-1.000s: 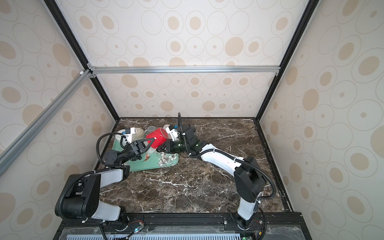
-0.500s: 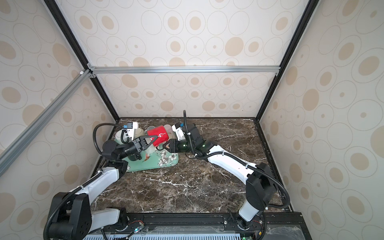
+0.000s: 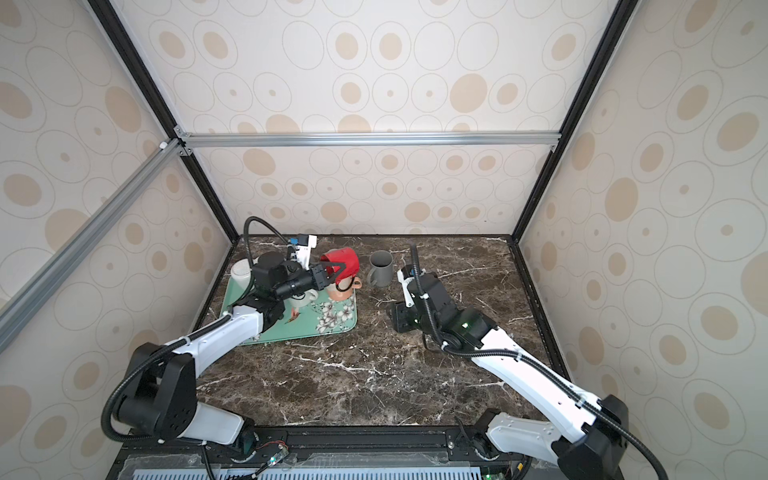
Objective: Turn the mug right side up
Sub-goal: 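Carry the red mug past the tray with the left gripper while the right arm withdraws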
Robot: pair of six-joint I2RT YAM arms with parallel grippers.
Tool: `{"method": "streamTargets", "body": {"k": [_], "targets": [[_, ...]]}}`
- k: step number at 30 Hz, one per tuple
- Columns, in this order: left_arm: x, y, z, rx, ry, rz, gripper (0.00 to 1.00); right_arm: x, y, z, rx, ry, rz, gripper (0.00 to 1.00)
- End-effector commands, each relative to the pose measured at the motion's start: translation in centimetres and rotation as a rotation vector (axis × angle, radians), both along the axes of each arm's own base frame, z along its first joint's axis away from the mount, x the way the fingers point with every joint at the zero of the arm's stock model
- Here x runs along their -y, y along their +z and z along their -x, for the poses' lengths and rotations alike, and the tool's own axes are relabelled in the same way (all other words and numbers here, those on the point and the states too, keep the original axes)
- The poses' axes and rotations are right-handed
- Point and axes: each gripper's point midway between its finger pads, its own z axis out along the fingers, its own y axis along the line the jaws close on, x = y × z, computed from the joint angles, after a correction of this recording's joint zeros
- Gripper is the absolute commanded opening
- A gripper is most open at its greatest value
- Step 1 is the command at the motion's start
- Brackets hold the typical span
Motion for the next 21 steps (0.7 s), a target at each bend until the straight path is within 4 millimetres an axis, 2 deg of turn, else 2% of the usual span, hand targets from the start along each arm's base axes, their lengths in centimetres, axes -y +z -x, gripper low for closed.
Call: {"method": "streamTargets", "body": {"k": [1,8,13,16,21], "targets": [[3.6,7.5,-0.6,0.246,-0.036,0.042,0.00,5.2,-1.7,1.5,-0.002,-0.103,0.165,0.50],[11.6,5.5,-1.5,0.202,-0.137,-0.076,0.00,9.5,-2.0,3.1,0.000,-0.230,0.186,0.54],[16.6,1.1,-2.4,0.120,-0.192,-0.288,0.00,11.9,-2.8,3.6,-0.047,-0.322,0.207,0.55],[18.4,-1.4,-2.9,0.090,-0.203,-0.447,0.00,13.0,-3.5,3.9,-0.077,-0.372,0.221,0.56],[19.9,-5.7,-2.6,0.059,-0.250,-0.685,0.00,14.3,-4.2,4.5,-0.112,-0.424,0.236,0.57]]}}
